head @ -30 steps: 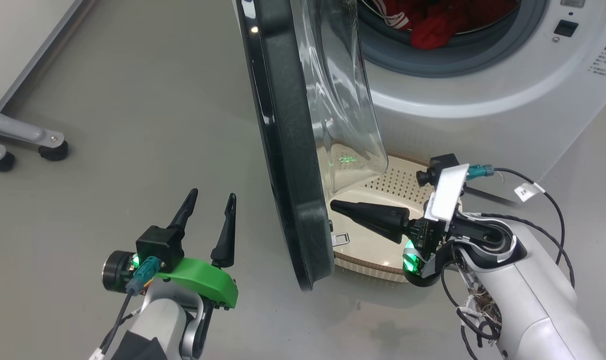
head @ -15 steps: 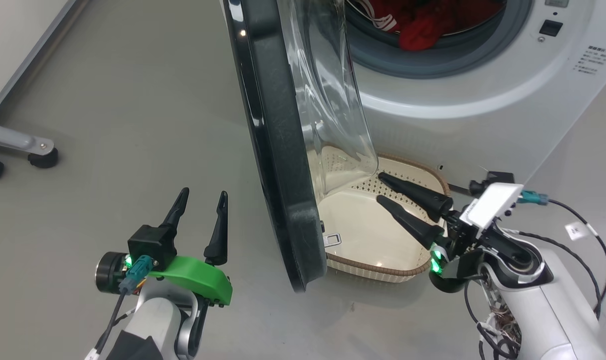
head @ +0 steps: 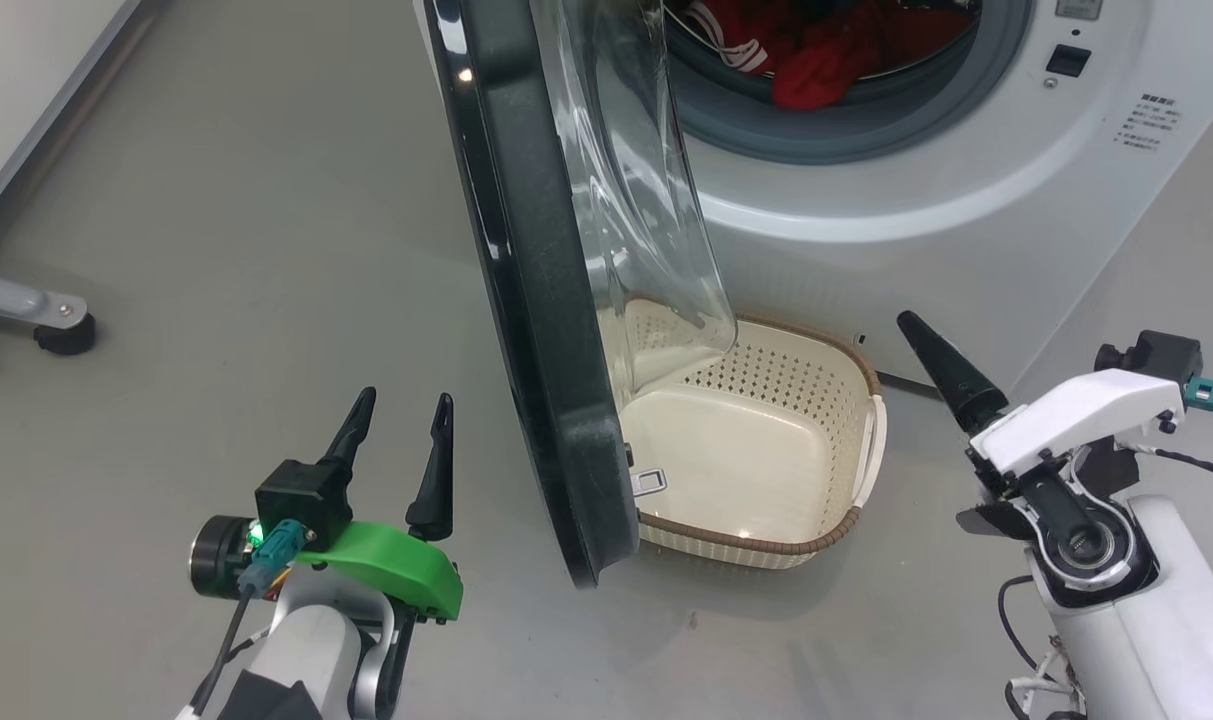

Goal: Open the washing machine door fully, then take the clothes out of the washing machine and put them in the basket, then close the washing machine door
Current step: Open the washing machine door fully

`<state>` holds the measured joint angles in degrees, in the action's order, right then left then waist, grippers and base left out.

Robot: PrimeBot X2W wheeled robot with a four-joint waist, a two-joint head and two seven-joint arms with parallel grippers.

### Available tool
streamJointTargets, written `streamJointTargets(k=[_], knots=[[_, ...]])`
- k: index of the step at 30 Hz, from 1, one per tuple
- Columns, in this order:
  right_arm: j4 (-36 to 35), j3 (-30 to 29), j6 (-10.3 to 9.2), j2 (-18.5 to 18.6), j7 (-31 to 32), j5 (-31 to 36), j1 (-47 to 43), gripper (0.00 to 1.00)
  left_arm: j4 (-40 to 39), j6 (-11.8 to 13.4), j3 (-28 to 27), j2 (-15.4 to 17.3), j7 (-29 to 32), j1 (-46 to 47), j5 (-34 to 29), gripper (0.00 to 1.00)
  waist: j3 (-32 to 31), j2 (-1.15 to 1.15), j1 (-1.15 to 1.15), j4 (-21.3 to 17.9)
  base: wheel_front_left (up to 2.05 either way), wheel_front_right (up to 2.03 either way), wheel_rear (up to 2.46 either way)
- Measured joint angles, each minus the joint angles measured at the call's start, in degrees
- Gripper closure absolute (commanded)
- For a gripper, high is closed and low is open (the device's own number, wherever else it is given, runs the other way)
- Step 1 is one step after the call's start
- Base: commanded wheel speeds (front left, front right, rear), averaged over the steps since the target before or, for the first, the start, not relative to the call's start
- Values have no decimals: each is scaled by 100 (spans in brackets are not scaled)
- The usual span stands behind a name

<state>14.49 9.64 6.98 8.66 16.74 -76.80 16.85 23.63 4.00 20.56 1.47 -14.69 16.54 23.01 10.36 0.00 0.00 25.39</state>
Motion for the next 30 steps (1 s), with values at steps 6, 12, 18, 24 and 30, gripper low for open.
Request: streamJointTargets(k=[6, 12, 18, 24, 30], knots=[[-201, 319, 0, 207, -881, 1071, -87, 0, 1, 0, -5, 0, 0, -5, 0, 0, -28, 0, 0, -23, 0, 0, 0], [-318, 817, 0, 573, -1796, 2473, -85, 0, 7, 0, -20, 1, 0, -8, -8, 0, -56, 0, 0, -51, 0, 0, 0], [-237, 911, 0, 744, -2687, 3551, -73, 0, 8, 0, -42, 1, 0, -10, -9, 0, -74, 0, 0, -81, 0, 0, 0], [18, 992, -324, 757, -3242, 4291, -73, 0, 9, 0, -52, 1, 0, -11, -9, 0, -76, 0, 0, -116, 0, 0, 0], [326, 1120, -578, 711, -3160, 4636, -93, 0, 16, 0, -51, 1, 0, -13, -9, 0, -85, 0, 0, -132, 0, 0, 0]])
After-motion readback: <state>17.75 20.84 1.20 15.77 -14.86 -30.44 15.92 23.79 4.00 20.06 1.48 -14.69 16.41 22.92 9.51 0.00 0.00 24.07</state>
